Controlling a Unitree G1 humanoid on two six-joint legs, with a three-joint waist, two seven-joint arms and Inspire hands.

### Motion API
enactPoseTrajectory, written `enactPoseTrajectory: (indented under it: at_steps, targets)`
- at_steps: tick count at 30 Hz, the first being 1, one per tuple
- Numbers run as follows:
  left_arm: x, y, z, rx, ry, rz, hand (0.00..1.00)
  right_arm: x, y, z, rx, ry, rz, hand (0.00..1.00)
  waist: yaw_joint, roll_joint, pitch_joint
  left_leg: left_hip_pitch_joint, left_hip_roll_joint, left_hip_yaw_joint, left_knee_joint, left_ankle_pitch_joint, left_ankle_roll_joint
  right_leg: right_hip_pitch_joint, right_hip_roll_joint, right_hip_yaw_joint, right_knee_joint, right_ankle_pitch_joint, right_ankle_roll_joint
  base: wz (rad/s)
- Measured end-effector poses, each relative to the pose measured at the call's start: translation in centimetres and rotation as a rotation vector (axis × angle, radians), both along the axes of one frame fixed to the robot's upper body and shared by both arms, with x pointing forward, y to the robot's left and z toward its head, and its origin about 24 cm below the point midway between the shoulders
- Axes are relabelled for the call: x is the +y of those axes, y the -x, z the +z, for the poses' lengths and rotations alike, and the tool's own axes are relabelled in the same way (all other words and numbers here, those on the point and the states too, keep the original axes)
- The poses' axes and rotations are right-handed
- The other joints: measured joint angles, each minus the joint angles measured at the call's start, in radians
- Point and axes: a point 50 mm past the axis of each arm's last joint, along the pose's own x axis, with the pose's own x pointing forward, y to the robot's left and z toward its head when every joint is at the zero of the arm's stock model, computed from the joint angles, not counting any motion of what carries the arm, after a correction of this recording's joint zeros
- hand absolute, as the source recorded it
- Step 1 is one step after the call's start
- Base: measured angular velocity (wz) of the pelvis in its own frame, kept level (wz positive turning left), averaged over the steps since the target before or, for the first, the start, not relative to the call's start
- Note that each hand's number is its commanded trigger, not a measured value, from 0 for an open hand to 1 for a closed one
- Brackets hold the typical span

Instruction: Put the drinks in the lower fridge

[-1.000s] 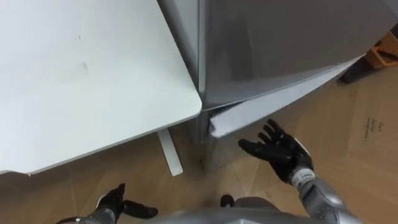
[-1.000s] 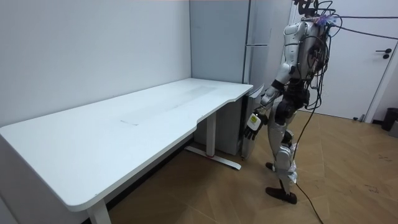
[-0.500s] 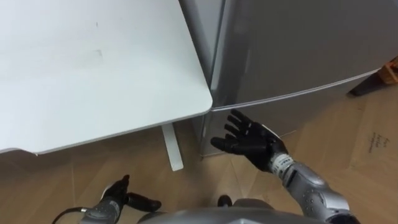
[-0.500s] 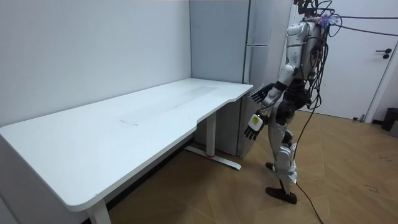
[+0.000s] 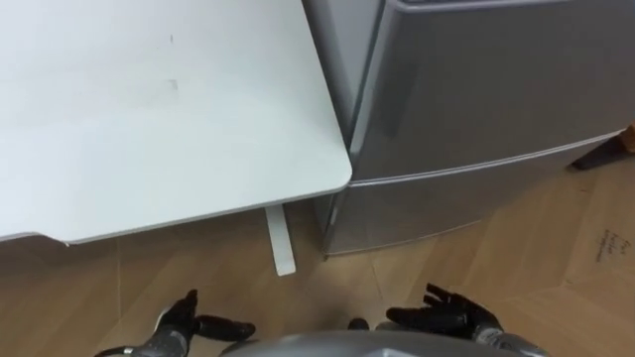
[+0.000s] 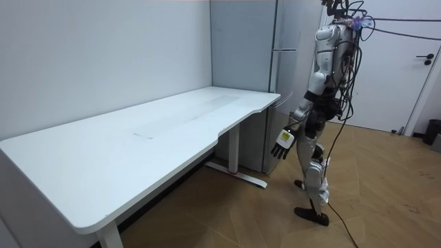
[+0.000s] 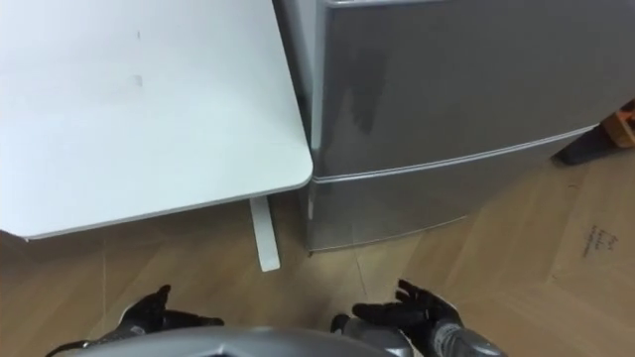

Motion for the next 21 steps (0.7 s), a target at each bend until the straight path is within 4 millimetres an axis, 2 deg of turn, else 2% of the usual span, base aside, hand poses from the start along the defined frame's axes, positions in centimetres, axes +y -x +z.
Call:
enactPoseTrajectory:
  at_steps: [14, 21]
  targets:
    - [0.4, 1.9, -0.3, 0.02, 0.004, 0.165, 0.0, -0.9, 2.5, -0.5, 0.106, 0.03, -0.149, 0.0, 0.024, -0.006, -0.006, 0.025, -0.003, -0.033, -0.004, 0.0, 0.0, 0.037, -0.003, -0.012, -0.003, -0.012, 0.005, 0.06]
    - [1.1, 3.0, -0.3, 0.061, -0.004, 0.234, 0.0, -1.5, 3.5, -0.6, 0.151, 0.041, -0.243, 0.0, 0.025, -0.005, -0.0073, 0.041, -0.019, -0.061, -0.004, 0.001, 0.006, 0.055, -0.024, -0.03, 0.021, -0.032, 0.016, 0.12]
